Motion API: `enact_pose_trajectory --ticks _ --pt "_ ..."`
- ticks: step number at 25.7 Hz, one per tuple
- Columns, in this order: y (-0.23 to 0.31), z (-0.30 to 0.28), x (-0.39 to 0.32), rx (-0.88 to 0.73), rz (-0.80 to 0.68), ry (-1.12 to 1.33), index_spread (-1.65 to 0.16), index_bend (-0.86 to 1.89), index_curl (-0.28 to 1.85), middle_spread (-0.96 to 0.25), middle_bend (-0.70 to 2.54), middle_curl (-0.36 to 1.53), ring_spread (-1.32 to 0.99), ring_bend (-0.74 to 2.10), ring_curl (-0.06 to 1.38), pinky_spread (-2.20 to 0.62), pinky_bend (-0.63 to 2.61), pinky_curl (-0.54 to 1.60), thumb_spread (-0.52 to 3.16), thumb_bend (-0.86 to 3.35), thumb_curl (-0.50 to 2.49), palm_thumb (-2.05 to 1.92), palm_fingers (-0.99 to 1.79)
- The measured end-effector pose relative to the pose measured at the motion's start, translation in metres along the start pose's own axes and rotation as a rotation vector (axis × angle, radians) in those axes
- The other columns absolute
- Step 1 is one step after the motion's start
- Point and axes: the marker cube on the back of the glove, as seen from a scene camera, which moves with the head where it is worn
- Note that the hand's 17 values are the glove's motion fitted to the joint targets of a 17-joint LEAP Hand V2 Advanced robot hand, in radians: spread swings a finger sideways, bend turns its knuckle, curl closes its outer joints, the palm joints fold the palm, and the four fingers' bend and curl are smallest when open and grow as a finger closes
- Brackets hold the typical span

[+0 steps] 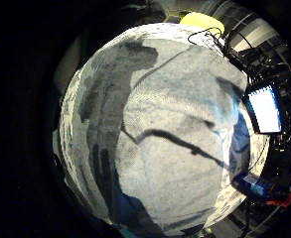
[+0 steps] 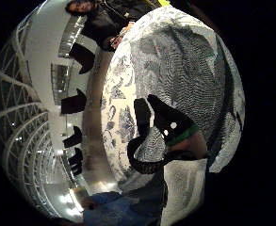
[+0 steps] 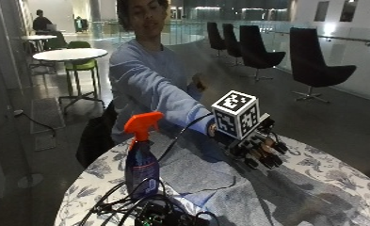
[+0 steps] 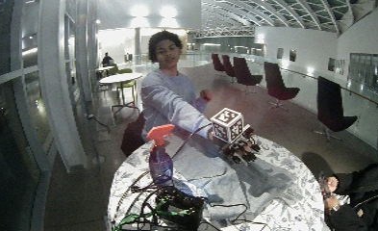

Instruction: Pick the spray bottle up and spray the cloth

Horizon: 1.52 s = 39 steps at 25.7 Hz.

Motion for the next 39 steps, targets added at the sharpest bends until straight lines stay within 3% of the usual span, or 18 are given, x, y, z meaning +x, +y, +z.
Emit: enact_pose_trajectory --ticks 9,21,33,39 --pt "0.006 -0.005 0.003 -0.024 -0.004 0.003 -0.33 0.26 0.19 0.04 0.31 0.15 0.07 0.18 0.07 0.19 0.27 0.15 0.83 0.27 0.14 0.50 0.31" --pt "0.031 -0.020 0.004 -0.096 -0.053 -0.020 -0.39 0.17 0.25 0.05 0.28 0.21 0.09 0.19 0.11 0.22 0.28 0.22 1.06 0.19 0.19 0.51 0.25" --pt "0.191 -0.049 0.032 -0.084 -0.383 0.063 -0.40 0.14 0.24 0.06 0.26 0.26 0.10 0.26 0.17 0.23 0.32 0.27 1.13 0.10 0.21 0.50 0.30" --pt "0.291 -0.063 0.078 -0.058 -0.433 0.071 -0.40 0.14 0.25 0.06 0.26 0.28 0.10 0.26 0.18 0.23 0.33 0.29 1.13 0.06 0.22 0.50 0.30"
